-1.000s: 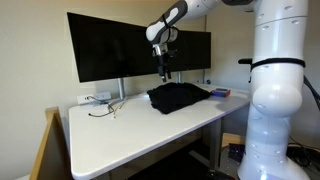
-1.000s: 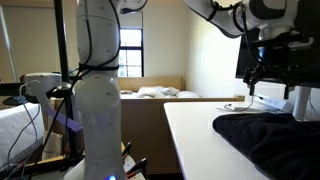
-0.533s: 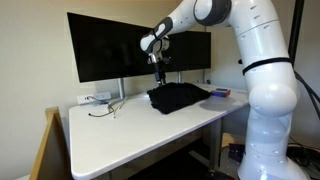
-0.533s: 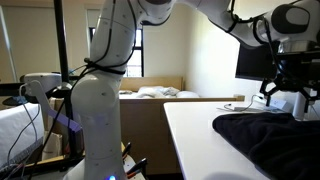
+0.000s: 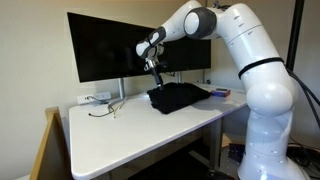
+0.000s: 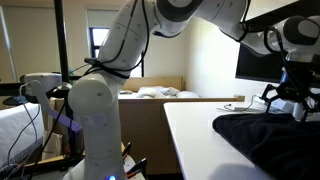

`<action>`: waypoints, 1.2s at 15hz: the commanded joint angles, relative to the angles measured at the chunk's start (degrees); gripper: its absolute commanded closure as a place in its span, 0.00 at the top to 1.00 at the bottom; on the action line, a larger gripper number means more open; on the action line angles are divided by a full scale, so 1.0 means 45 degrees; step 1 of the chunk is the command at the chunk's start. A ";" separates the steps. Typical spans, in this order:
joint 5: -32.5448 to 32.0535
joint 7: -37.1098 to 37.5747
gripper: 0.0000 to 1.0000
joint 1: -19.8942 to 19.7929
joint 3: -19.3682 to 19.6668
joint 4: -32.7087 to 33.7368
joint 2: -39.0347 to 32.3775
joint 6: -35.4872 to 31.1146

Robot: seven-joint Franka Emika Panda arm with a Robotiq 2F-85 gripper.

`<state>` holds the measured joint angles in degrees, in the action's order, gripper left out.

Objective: Unfold the black cloth on the table

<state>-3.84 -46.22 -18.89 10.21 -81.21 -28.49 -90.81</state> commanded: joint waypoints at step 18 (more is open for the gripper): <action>-0.0363 -0.2488 0.06 -0.0805 -0.0121 0.0156 -0.0155 0.2054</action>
<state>-6.15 -57.63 -21.64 10.17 -80.71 -29.78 -84.31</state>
